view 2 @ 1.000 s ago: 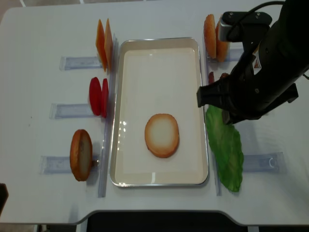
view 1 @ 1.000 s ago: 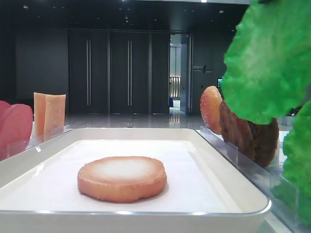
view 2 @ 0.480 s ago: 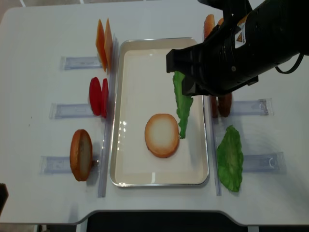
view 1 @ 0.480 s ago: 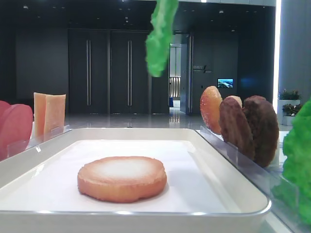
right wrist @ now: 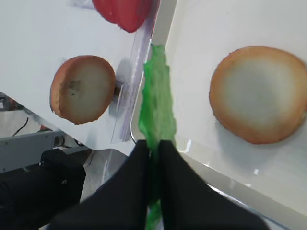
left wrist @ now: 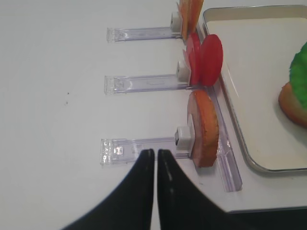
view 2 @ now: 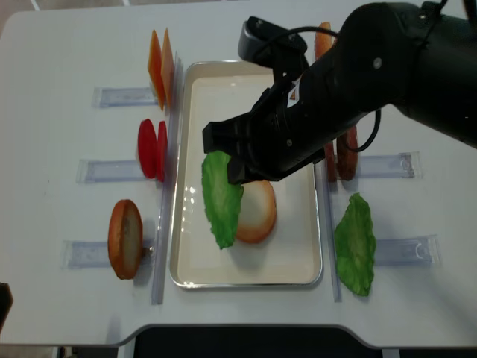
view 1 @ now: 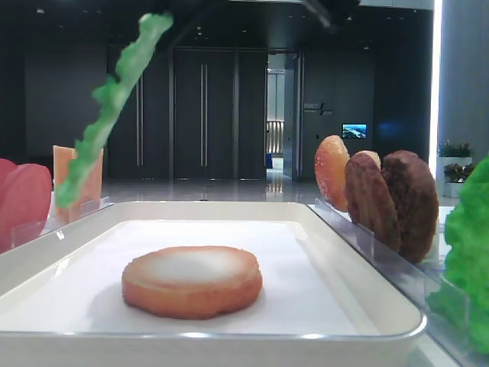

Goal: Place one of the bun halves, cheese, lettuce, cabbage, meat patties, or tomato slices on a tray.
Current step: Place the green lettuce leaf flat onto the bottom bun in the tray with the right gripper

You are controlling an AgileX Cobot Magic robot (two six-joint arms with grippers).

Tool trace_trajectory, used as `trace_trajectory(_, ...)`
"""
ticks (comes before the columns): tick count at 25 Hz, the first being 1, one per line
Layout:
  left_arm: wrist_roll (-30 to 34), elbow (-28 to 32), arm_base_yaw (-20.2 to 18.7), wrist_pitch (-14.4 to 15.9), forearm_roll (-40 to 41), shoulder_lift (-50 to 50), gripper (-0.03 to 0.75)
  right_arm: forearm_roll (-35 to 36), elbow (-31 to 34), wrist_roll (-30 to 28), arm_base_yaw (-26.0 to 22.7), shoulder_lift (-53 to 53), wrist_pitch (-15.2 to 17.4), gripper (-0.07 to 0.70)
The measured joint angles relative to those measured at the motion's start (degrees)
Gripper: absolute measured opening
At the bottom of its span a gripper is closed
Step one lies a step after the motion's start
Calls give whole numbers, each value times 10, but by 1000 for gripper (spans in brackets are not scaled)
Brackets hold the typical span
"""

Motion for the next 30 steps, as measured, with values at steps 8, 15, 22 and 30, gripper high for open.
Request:
trace_trajectory(8,0,0,0,0,0,0,14,113,0,-105,0,64,-32,25)
trace_trajectory(15,0,0,0,0,0,0,14,111,0,-115,-6,79,-50,25)
trace_trajectory(22,0,0,0,0,0,0,14,83,0,-114,-12,84,-54,25)
trace_trajectory(30,0,0,0,0,0,0,14,45,0,-103,-12,96,-55,25)
